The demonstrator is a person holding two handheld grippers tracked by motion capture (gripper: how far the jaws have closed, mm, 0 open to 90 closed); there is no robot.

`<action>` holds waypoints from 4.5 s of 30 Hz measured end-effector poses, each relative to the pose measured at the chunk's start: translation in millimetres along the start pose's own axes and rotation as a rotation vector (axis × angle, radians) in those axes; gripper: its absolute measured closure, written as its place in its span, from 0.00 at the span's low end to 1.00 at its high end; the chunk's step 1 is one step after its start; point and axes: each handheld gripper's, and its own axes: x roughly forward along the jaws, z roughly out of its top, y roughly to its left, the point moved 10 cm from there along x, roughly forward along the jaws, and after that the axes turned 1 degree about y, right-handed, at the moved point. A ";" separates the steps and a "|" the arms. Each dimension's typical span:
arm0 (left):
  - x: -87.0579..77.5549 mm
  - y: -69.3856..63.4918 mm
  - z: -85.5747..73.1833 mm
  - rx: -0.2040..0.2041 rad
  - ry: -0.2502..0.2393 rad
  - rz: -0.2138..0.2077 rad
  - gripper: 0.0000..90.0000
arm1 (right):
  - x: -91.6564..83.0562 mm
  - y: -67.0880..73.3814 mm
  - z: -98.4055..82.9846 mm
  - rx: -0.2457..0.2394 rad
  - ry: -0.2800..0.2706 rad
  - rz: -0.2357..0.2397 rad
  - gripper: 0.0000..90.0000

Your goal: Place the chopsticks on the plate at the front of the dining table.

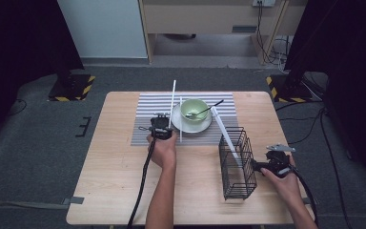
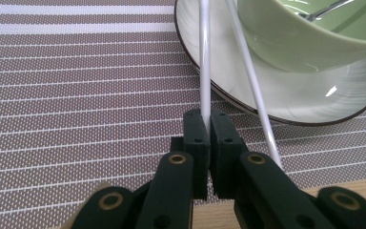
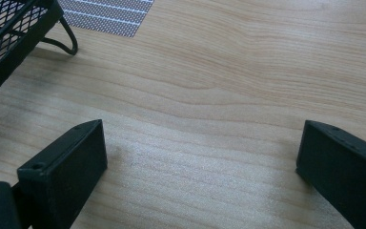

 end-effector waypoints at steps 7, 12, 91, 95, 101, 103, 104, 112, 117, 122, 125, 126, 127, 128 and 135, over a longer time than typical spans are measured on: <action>5.0 2.9 -7.0 -0.001 0.018 0.007 0.96 | -0.4 0.9 -0.5 0.000 0.001 0.003 0.03; 6.0 2.4 -8.8 -0.007 0.021 0.004 0.96 | -0.3 0.8 -0.4 -0.002 0.001 0.003 0.03; 6.9 -11.8 -19.1 -0.022 0.040 -0.025 0.93 | 1.3 0.3 0.9 -0.001 0.002 0.002 0.02; 6.6 -13.2 -19.3 -0.022 0.039 -0.030 0.93 | 1.4 0.3 0.9 0.000 0.002 0.002 0.02; 6.3 -13.8 -18.9 -0.020 0.038 -0.032 0.93 | 1.4 0.4 1.0 0.000 0.002 0.001 0.02; 6.2 -13.9 -19.2 -0.019 0.040 -0.032 0.93 | 1.4 0.4 1.0 0.000 0.002 0.001 0.02; 6.4 -14.4 -19.0 -0.019 0.038 -0.034 0.93 | 1.4 0.4 1.0 0.000 0.002 0.001 0.02; 6.5 -17.9 -19.6 -0.014 0.038 -0.039 0.93 | 1.4 0.4 1.0 0.001 0.002 0.001 0.02; 6.2 -18.3 -19.6 -0.008 0.037 -0.040 0.93 | 1.4 0.4 1.0 0.001 0.002 0.000 0.02; 6.2 -18.5 -20.0 -0.006 0.037 -0.042 0.94 | 1.5 0.4 1.0 0.001 0.002 0.000 0.02; 6.0 -19.1 -20.4 -0.005 0.039 -0.042 0.94 | 1.5 0.4 1.0 0.001 0.002 0.000 0.02; 6.0 -19.2 -20.5 -0.005 0.039 -0.041 0.94 | 1.5 0.4 1.0 0.002 0.002 0.000 0.02; 5.9 -19.5 -20.6 -0.005 0.039 -0.042 0.94 | 1.5 0.4 1.0 0.001 0.002 0.000 0.02; 5.9 -19.9 -20.7 -0.004 0.039 -0.044 0.94 | 1.5 0.4 1.0 0.001 0.002 0.000 0.02; 5.8 -20.8 -21.3 0.002 0.038 -0.046 0.94 | 1.6 0.4 1.1 0.002 0.002 0.000 0.02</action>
